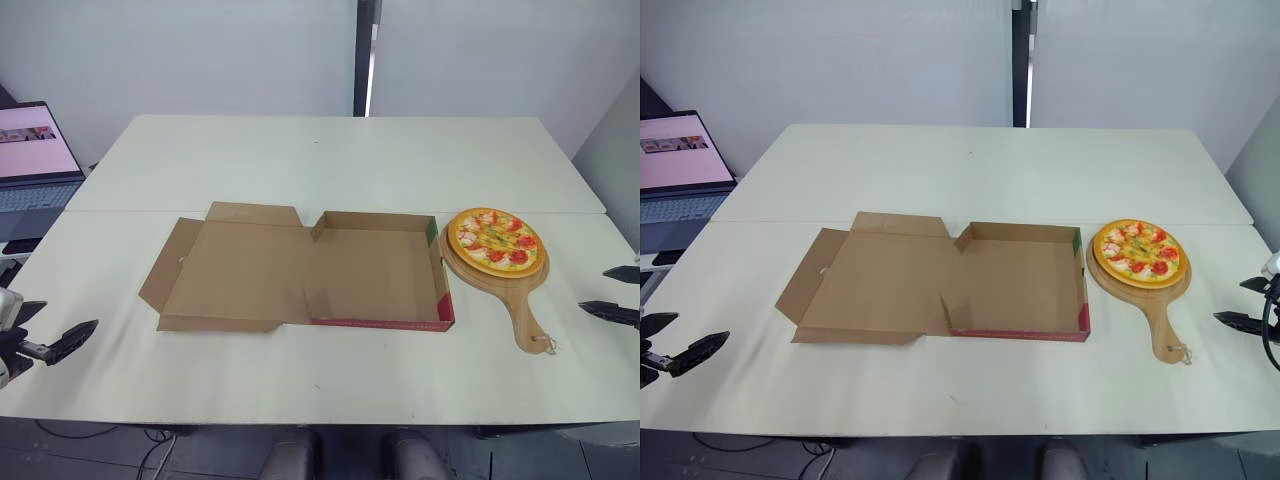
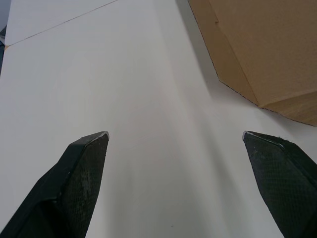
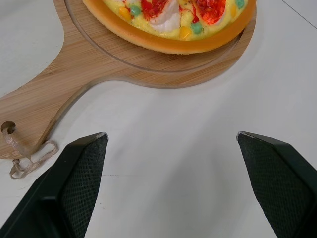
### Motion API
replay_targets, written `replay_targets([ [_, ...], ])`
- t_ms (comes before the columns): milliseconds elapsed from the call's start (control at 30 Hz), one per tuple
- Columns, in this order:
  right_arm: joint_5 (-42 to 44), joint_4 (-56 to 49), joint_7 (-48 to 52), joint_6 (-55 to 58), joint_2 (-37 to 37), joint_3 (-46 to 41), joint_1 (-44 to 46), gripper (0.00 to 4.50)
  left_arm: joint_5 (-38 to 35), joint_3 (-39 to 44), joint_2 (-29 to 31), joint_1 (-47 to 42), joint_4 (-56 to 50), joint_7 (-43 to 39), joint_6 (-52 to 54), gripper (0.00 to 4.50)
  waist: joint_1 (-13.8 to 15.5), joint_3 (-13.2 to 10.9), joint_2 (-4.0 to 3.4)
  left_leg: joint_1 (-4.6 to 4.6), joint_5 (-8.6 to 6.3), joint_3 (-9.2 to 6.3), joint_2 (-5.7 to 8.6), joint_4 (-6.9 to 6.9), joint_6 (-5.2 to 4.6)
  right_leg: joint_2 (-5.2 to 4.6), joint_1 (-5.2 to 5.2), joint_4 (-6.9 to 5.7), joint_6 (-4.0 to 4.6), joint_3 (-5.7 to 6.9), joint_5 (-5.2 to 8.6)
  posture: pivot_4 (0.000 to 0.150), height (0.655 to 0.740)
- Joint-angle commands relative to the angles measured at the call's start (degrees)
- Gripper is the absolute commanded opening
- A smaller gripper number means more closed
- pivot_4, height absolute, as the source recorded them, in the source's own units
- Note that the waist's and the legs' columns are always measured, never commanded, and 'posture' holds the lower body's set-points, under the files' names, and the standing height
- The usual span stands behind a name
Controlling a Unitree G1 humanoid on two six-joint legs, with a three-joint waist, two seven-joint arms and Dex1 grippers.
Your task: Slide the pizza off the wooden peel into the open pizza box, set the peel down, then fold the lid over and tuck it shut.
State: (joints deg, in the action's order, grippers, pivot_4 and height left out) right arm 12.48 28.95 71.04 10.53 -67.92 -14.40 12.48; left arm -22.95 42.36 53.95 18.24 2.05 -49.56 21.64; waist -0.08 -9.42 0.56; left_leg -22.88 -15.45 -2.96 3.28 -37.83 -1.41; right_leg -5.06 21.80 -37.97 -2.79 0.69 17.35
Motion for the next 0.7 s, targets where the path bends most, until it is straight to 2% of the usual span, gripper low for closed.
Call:
replay_targets([
  [33, 0.2, -1.5, 0.0, -0.1, -0.5, -0.5, 0.8, 4.46, 0.0, 0.6, 0.4, -0.1, 0.4, -1.6, -1.1, 4.5, 0.0, 0.0, 0.0, 0.0, 0.0, 0.0, 0.0, 0.0, 0.0, 0.0, 0.0, 0.0, 0.0, 0.0, 0.0, 0.15, 0.7281],
  [400, 0.4, -2.2, -3.8, 2.3, 1.3, -0.6, 2.6, 4.46, -1.0, 1.3, 0.4, -2.2, 4.4, -5.8, -3.0, 4.5, 0.0, 0.0, -0.02, 0.0, 0.0, 0.01, 0.0, -0.01, 0.0, 0.0, 0.01, -0.01, 0.0, 0.0, 0.0, 0.15, 0.7281],
  [700, 0.7, -1.5, -2.3, 3.5, 1.1, -0.4, 3.0, 4.46, -2.6, 2.2, 1.4, -2.0, 6.4, -9.3, -1.0, 4.5, 0.0, 0.0, -0.03, 0.01, 0.0, 0.01, 0.0, -0.01, 0.0, 0.0, 0.02, -0.02, 0.0, 0.0, 0.0, 0.15, 0.7281],
])
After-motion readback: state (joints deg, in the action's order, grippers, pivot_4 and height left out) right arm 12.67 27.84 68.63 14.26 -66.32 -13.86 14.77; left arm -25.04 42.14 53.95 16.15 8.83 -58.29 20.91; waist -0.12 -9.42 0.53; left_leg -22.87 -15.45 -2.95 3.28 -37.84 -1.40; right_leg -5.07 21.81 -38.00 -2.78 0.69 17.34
